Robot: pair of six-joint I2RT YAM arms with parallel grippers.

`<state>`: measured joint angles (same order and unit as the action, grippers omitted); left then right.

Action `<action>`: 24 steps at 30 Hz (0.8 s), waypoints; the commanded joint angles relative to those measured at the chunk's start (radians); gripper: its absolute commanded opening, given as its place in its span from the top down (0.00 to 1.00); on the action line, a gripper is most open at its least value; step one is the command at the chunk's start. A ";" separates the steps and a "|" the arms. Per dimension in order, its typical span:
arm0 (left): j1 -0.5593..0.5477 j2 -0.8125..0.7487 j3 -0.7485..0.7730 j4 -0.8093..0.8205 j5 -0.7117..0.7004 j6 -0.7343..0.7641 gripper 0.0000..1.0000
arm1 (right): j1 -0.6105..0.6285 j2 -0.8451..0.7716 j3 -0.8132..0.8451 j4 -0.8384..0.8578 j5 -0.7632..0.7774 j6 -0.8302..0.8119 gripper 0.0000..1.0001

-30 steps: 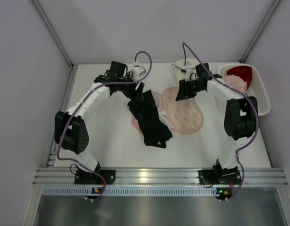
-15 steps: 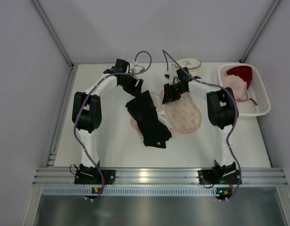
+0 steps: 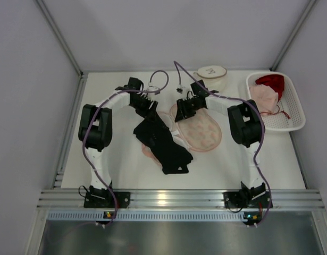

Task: Place the bra in the laundry bag and zip it closed
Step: Adjust the bra in the laundry bag.

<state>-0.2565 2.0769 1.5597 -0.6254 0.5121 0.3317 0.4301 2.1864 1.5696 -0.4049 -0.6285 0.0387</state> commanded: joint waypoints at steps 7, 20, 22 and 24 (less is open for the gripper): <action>0.049 -0.164 -0.102 0.013 -0.017 -0.020 0.39 | 0.018 -0.027 -0.072 0.014 -0.022 0.000 0.63; 0.076 -0.183 -0.173 0.012 0.002 -0.020 0.39 | 0.021 -0.039 -0.082 0.005 -0.042 -0.008 0.63; 0.074 -0.172 -0.165 0.012 0.008 -0.026 0.41 | 0.021 -0.040 -0.085 0.008 -0.045 -0.008 0.63; 0.074 -0.163 -0.155 0.012 0.019 -0.028 0.50 | 0.022 -0.042 -0.091 0.012 -0.051 -0.008 0.63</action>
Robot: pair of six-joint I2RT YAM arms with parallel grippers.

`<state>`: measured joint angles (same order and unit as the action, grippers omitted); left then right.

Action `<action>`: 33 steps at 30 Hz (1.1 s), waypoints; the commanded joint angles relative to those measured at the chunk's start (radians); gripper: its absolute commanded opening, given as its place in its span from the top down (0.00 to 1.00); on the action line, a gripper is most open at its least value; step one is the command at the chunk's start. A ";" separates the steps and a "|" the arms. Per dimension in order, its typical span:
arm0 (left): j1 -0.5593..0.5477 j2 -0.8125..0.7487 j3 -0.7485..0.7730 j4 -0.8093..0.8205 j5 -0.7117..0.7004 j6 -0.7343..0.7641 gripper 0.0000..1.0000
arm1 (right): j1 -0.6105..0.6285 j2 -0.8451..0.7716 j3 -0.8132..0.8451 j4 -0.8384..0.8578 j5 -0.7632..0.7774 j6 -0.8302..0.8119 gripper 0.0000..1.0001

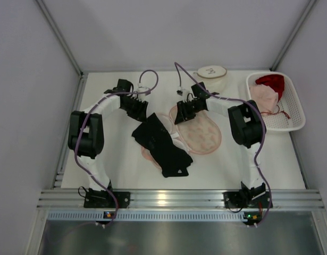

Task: Place the bra in the laundry bag and zip it closed
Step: Adjust the bra in the laundry bag.

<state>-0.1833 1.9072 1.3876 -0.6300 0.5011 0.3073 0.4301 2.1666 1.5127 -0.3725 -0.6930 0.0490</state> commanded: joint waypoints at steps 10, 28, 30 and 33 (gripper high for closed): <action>-0.007 -0.007 0.109 0.018 0.123 -0.051 1.00 | 0.022 -0.011 -0.042 -0.005 -0.031 0.000 0.66; 0.013 0.050 0.042 -0.019 0.071 0.012 0.49 | 0.019 -0.021 -0.051 -0.016 -0.040 -0.020 0.67; 0.011 0.064 0.045 -0.019 0.082 0.018 0.50 | 0.021 -0.021 -0.049 -0.019 -0.042 -0.023 0.67; 0.011 0.078 0.053 -0.019 0.108 0.019 0.51 | 0.021 -0.017 -0.046 -0.019 -0.042 -0.021 0.66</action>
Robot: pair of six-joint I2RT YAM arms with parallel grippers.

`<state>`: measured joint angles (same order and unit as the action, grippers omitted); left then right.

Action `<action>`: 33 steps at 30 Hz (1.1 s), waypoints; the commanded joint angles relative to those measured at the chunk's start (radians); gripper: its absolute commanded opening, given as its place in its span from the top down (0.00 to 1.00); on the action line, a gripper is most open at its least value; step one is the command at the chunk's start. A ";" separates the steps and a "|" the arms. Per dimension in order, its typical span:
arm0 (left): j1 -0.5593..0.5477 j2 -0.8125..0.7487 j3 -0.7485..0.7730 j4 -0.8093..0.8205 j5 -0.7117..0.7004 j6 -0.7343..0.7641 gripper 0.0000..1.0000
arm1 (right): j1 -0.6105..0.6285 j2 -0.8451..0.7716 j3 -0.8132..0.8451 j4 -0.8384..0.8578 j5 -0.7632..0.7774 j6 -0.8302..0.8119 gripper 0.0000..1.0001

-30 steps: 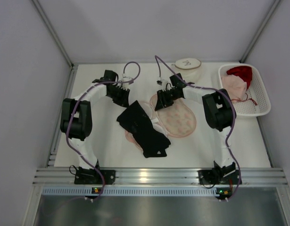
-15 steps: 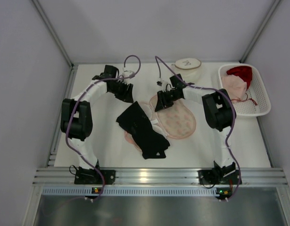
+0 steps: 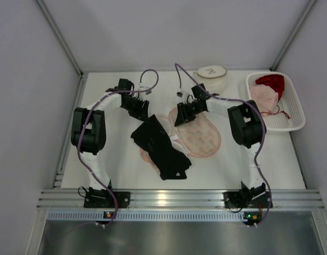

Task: Place the bra in the laundry bag and zip it closed
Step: Adjust the bra in the laundry bag.

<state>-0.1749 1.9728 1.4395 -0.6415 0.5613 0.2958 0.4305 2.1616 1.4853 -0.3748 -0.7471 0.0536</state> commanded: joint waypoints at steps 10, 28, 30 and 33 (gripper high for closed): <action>-0.005 0.011 0.047 -0.007 0.091 0.013 1.00 | 0.020 -0.003 -0.011 -0.013 0.006 -0.017 0.68; -0.178 0.060 0.223 -0.007 -0.007 0.032 1.00 | 0.019 -0.020 -0.040 0.013 -0.021 0.006 0.72; -0.182 0.072 0.234 -0.007 -0.026 0.036 1.00 | 0.019 -0.023 -0.045 0.016 -0.023 0.009 0.72; -0.181 0.087 0.233 -0.007 -0.073 0.045 1.00 | 0.019 -0.025 -0.046 0.011 -0.017 0.006 0.72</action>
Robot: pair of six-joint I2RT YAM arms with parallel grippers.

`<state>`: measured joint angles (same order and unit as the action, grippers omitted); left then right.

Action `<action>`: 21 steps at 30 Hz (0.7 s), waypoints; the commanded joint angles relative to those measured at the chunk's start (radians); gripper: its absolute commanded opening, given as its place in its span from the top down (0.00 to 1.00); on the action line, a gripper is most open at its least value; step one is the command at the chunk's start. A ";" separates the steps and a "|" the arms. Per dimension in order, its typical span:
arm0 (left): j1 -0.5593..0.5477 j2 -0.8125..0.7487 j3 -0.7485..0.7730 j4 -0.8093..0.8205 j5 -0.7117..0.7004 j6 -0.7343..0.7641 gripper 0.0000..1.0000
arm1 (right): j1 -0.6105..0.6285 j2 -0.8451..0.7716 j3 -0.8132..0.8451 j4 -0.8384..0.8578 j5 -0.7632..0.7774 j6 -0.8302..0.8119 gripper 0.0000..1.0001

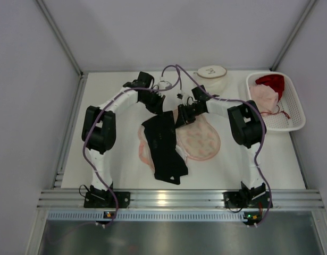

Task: Place the bra in the laundry bag and zip it closed
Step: Adjust the bra in the laundry bag.

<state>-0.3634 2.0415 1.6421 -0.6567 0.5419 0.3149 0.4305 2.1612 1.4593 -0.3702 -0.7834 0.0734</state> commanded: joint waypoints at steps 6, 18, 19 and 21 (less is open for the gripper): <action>0.007 -0.018 -0.039 0.008 -0.068 0.050 0.96 | 0.017 -0.029 -0.034 0.010 0.038 -0.017 0.72; 0.101 -0.253 -0.085 0.008 0.320 -0.160 0.58 | 0.016 -0.041 -0.027 0.004 0.049 -0.020 0.73; 0.107 -0.280 -0.135 0.008 0.352 -0.198 0.62 | 0.017 -0.043 -0.027 0.005 0.049 -0.018 0.73; 0.109 -0.302 -0.194 0.015 0.441 -0.233 0.71 | 0.016 -0.047 -0.031 0.005 0.050 -0.017 0.74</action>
<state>-0.2588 1.8027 1.5150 -0.6518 0.7761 0.1654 0.4309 2.1536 1.4464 -0.3641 -0.7799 0.0753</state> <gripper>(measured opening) 0.313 0.266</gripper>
